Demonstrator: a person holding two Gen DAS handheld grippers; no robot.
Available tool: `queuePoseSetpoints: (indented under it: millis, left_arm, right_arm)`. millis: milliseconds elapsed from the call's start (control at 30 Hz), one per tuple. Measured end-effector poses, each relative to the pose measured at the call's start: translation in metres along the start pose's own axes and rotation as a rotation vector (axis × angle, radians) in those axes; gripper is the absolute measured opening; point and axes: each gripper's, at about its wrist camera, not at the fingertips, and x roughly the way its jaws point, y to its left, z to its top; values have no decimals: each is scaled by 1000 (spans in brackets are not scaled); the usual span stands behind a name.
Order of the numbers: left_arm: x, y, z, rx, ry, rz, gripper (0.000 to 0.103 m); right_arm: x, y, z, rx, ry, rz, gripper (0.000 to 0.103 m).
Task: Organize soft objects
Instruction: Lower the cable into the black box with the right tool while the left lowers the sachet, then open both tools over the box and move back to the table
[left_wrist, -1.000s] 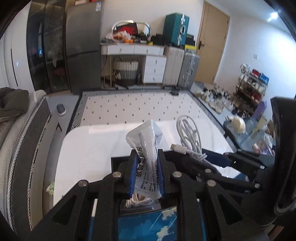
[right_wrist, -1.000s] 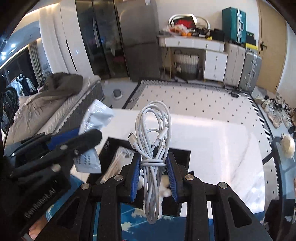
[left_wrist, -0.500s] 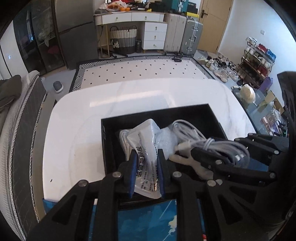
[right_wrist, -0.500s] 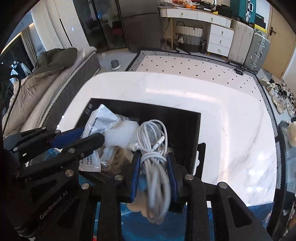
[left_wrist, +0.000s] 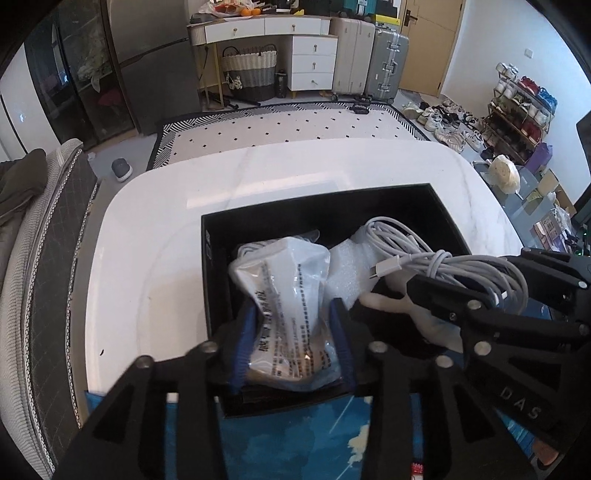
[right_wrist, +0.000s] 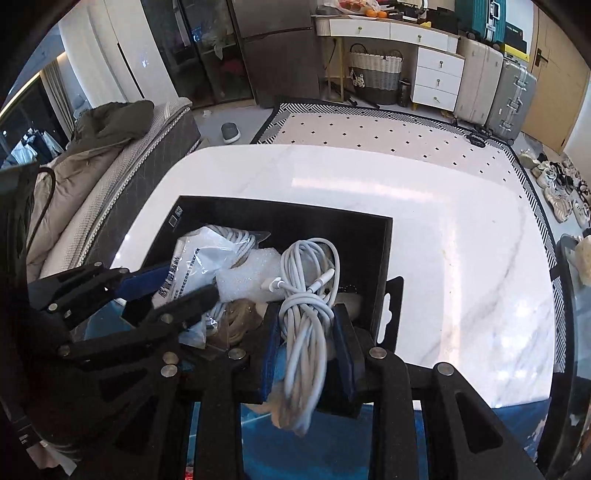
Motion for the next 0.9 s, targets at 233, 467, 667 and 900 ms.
queuePoseSetpoints:
  millis: [233,467,667,900]
  left_arm:
    - [-44,11,-4,34,-93,-2,51]
    - [-101,19,-43,83,-117,-69,73]
    - [-113,3,-106,172,-65,-129,90]
    - [-90,-1,-168,151,79,-151,90]
  right_arm:
    - [-48,-1,-10,-19,-99,9,65]
    - [-101,0,-48,-110,-98,87,67]
    - [-97,7,-114,-205,13,134,67]
    - [-57,40,-186,-345,157,170,67]
